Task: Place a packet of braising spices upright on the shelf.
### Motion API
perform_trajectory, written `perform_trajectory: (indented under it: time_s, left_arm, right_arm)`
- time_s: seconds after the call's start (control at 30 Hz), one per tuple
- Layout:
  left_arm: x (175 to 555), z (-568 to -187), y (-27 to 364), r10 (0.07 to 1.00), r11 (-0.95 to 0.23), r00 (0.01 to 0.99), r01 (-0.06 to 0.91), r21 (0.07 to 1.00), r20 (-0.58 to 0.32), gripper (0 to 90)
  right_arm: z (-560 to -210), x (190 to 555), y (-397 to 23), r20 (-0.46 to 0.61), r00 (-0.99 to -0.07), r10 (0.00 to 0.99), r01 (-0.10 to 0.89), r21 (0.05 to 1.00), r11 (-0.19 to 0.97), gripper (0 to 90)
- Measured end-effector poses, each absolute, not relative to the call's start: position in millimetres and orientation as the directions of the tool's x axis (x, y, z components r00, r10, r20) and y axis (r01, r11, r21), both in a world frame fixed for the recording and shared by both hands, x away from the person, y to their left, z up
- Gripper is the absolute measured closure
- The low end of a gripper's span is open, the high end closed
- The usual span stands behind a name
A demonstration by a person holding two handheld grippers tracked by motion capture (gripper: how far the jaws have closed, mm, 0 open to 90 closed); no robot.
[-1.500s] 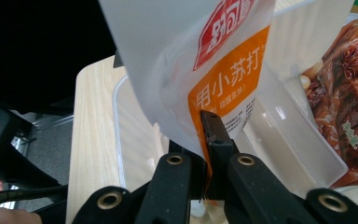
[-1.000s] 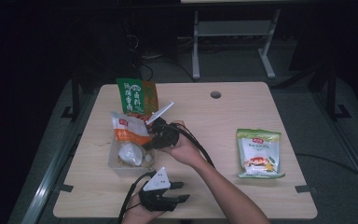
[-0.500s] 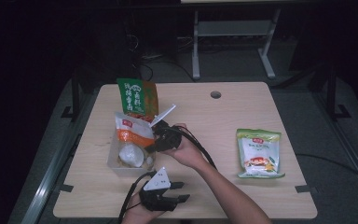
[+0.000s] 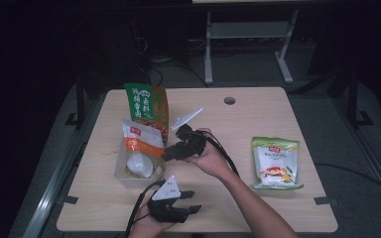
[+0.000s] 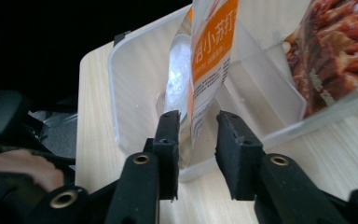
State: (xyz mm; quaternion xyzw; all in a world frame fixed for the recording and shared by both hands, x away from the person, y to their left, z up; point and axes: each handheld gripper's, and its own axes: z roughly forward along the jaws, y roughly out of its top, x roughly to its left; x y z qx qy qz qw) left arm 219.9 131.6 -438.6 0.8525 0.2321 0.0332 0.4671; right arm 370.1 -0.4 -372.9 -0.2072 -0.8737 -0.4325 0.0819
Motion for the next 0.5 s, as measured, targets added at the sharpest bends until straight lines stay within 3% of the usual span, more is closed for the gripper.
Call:
perform_trajectory:
  time_s: [0.5]
  left_arm:
    - [225, -439, 129, 0.433, -0.463, 0.889, 0.359, 0.810, -0.146, 46.1]
  right_arm:
    - [-364, 356, -61, 0.328, -0.881, 0.342, 0.465, 0.737, 0.490, 56.7]
